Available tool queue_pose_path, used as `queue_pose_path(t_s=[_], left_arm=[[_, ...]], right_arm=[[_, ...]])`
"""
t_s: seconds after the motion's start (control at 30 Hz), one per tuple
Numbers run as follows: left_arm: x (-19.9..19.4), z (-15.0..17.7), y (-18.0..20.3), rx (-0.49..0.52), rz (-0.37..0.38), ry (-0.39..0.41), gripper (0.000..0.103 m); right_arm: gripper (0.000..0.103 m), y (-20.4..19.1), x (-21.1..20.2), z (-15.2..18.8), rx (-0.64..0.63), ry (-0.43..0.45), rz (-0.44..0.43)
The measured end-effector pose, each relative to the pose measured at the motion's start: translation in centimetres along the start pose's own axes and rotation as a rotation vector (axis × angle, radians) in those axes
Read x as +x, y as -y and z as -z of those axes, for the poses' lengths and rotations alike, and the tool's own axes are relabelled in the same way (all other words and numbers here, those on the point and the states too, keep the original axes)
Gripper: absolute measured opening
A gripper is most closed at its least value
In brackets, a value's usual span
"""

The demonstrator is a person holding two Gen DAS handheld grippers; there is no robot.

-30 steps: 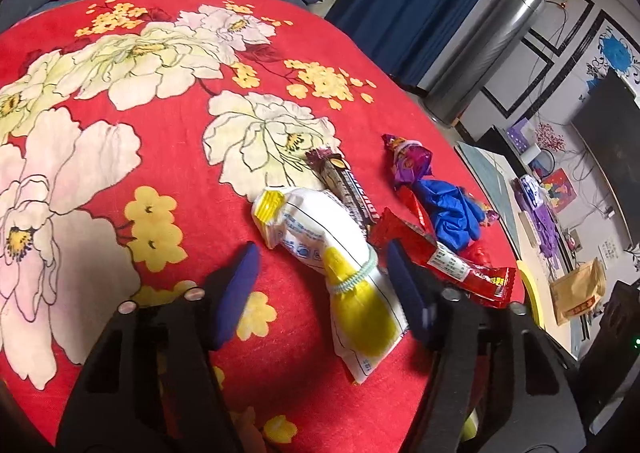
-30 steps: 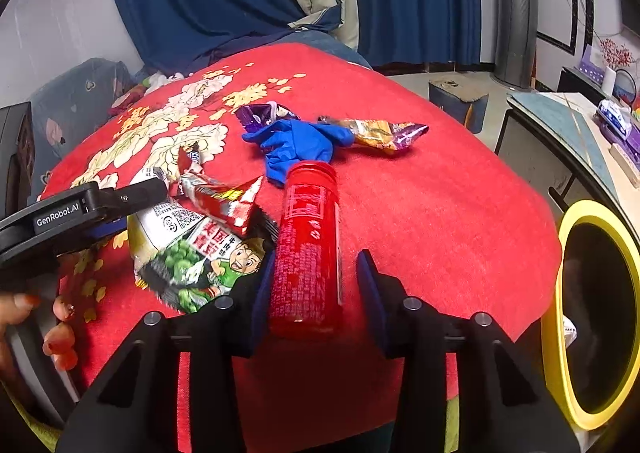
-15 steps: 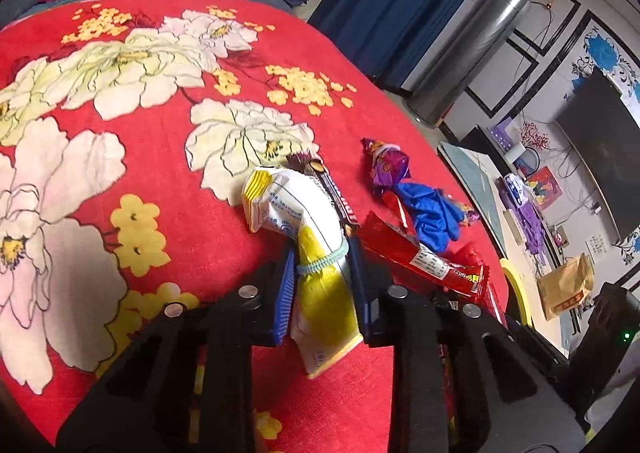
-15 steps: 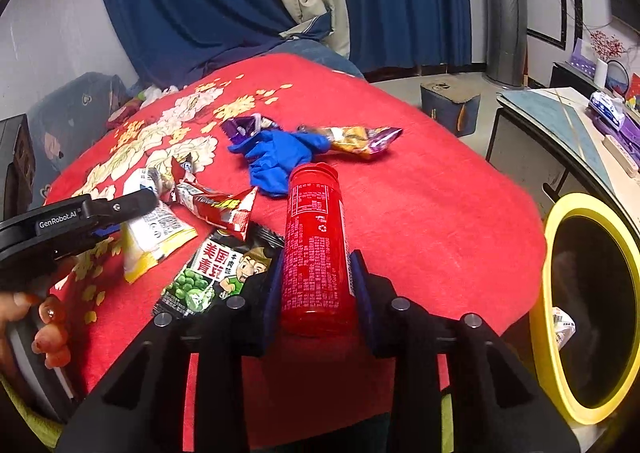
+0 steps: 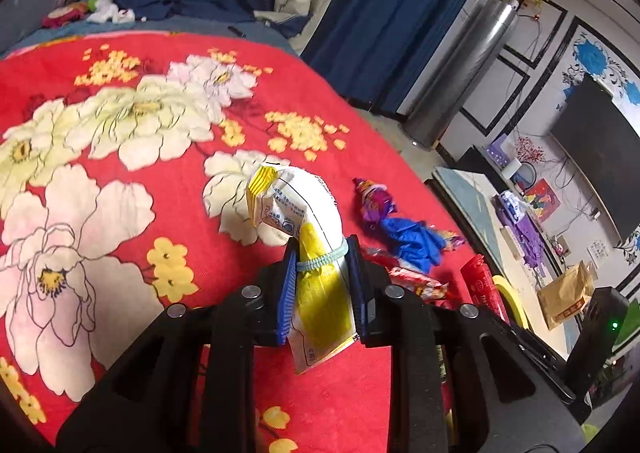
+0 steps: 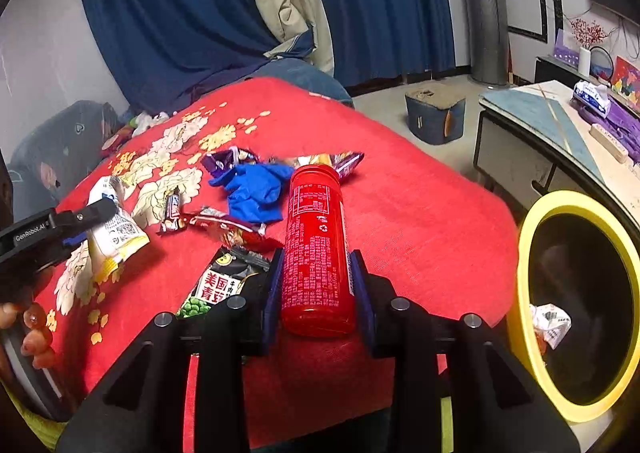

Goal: Collect trash
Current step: 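Carry the red can and yellow wrapper with both grippers over the yellow-rimmed bin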

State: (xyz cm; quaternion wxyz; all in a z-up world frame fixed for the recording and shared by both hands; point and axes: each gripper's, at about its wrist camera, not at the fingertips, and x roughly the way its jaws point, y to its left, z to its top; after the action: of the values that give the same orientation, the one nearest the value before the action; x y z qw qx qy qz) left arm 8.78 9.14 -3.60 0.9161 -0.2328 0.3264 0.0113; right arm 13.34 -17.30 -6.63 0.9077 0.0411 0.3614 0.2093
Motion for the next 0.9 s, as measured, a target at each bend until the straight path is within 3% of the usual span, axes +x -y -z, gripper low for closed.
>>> queue_pose_path(t_s=[0.3, 0.9], left_arm=[[-1.3, -0.1, 3.4, 0.088, 0.043, 0.047, 0.017], [-0.9, 1.7, 11.1, 0.230, 0.133, 0.046, 0.017]], right_arm=[[0.030, -0.1, -2.8, -1.2, -0.046, 0.069, -0.015], [0.030, 3.0, -7.4, -1.8, -0.055, 0.147, -0.001]])
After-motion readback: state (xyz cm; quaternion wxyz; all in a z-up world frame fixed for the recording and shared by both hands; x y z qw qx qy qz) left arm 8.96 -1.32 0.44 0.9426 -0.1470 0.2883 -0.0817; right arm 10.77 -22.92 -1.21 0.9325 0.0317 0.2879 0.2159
